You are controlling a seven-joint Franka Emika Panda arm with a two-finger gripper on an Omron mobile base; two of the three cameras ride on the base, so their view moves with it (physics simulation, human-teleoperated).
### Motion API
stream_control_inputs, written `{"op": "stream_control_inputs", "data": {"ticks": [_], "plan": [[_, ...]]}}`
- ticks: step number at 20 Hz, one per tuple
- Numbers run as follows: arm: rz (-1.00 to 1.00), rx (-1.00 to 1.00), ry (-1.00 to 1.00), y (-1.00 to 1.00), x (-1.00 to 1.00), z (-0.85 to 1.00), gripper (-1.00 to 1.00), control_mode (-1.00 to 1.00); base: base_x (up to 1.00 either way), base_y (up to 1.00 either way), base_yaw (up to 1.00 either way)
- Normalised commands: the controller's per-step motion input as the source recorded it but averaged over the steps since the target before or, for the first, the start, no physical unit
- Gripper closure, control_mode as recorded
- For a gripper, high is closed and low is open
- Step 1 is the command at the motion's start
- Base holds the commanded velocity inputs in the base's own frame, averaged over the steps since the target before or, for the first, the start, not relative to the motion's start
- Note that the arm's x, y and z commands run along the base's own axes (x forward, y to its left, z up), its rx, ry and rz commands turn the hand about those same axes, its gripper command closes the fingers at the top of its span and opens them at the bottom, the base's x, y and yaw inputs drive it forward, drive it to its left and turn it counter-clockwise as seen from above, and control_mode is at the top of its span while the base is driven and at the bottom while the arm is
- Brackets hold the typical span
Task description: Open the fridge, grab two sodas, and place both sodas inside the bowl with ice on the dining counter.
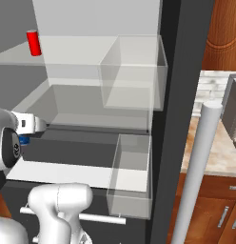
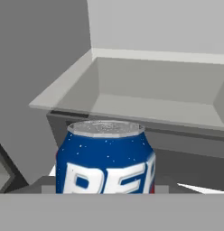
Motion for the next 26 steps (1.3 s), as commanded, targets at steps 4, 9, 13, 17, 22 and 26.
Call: {"op": "stream_control_inputs", "data": {"ticks": [4,9,13,17,22,26], "plan": [[-0.12,0.01,-0.02,-0.11,-0.63,-0.06,1.0,-1.0,0.0,0.0,0.0],[-0.09,0.0,-0.04,-0.01,-0.46,-0.01,1.0,1.0,-0.39,0.0,-0.06],[0.0,0.0,0.0,0.0,0.0,0.0,1.0,1.0,-0.82,-0.02,-0.26],[0.0,0.0,0.0,0.0,0.0,0.0,1.0,1.0,-0.55,-0.02,-0.48],[0.0,0.0,0.0,0.0,0.0,0.0,1.0,1.0,-0.48,-0.05,-0.56],[0.0,0.0,0.0,0.0,0.0,0.0,1.0,1.0,-0.39,0.0,-0.59]]}}
